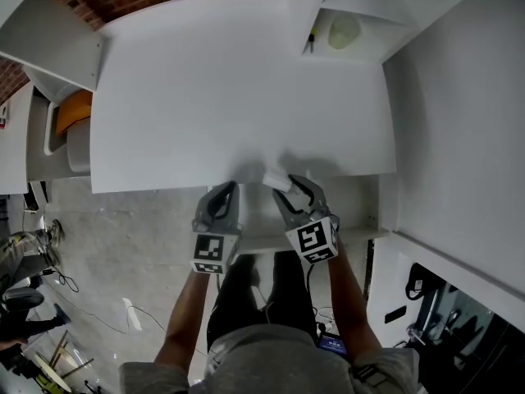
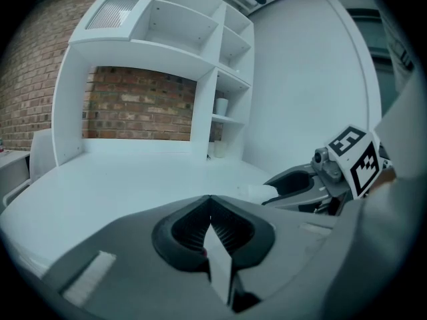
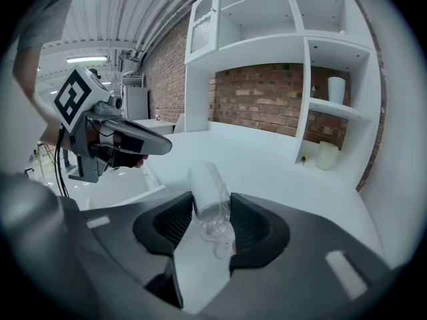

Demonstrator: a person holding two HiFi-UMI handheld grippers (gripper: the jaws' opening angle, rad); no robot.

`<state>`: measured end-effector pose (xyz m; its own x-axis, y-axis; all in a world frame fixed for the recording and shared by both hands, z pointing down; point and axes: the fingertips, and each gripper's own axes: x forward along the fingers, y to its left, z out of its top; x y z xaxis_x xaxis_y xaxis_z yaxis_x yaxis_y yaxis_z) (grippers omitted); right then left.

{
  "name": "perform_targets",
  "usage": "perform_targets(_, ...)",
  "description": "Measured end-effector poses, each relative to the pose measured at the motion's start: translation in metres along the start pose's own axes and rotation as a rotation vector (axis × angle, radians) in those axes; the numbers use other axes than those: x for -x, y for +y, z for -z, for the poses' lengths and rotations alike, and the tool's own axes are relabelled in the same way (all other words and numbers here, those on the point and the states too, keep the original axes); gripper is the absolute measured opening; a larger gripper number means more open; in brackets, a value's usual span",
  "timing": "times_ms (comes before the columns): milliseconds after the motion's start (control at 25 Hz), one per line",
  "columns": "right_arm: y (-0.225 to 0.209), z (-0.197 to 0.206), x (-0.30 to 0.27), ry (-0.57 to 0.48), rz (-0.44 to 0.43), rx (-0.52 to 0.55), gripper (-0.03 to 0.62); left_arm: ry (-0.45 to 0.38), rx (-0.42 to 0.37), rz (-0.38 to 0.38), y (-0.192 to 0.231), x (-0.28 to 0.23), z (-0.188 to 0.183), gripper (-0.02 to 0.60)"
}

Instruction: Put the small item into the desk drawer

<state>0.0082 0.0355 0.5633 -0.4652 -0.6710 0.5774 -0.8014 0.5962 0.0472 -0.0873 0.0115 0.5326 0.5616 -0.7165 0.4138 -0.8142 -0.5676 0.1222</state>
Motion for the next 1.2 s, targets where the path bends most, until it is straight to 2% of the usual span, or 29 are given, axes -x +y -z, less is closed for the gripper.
perform_targets(520,0.047,0.053,-0.022,0.084,-0.128,0.052,0.181,0.056,0.026,0.009,-0.001,0.002,0.052,0.012)
perform_targets(1200,0.060,0.130,-0.076,0.274,-0.236,0.164,0.184,0.088,0.048,-0.005,0.000,-0.004,0.087,0.012)
